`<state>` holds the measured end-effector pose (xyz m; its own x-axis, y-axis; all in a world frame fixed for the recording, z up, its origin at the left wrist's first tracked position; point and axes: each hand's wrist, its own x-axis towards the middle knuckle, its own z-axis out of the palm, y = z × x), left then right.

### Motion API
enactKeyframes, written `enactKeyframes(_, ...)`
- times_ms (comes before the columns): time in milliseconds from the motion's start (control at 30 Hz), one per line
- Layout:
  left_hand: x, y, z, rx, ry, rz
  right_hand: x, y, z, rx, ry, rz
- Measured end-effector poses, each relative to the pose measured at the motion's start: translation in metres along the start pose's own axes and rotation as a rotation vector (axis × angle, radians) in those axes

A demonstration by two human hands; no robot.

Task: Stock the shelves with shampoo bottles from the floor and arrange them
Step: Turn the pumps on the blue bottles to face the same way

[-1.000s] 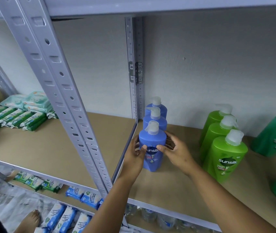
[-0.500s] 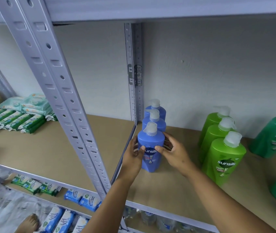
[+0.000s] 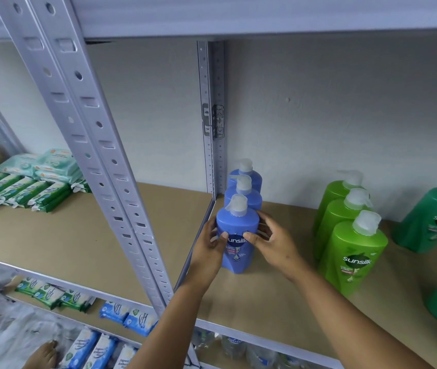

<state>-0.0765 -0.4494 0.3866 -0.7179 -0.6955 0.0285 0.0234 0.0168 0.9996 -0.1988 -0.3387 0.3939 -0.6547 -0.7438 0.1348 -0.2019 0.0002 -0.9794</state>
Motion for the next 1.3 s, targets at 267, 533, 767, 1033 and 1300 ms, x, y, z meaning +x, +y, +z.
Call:
enactKeyframes(267, -0.008, 0.016, -0.002, 0.026, 0.025, 0.046, -0.001, -0.004, -0.007, -0.018, -0.001, -0.028)
enactKeyframes(533, -0.012, 0.038, -0.004, 0.057, 0.072, 0.131, 0.001, -0.025, -0.013, -0.12, 0.028, -0.113)
enactKeyframes(767, -0.007, 0.051, 0.0, 0.044, 0.071, 0.154, 0.021, -0.052, -0.01, -0.254, -0.069, -0.141)
enactKeyframes(1033, 0.0, 0.049, -0.002, 0.091, 0.063, 0.156, 0.028, -0.059, -0.004, -0.28, -0.085, -0.104)
enactKeyframes(1300, 0.001, 0.047, 0.0, 0.174, 0.134, 0.177, 0.031, -0.059, -0.005, -0.254, -0.084, -0.082)
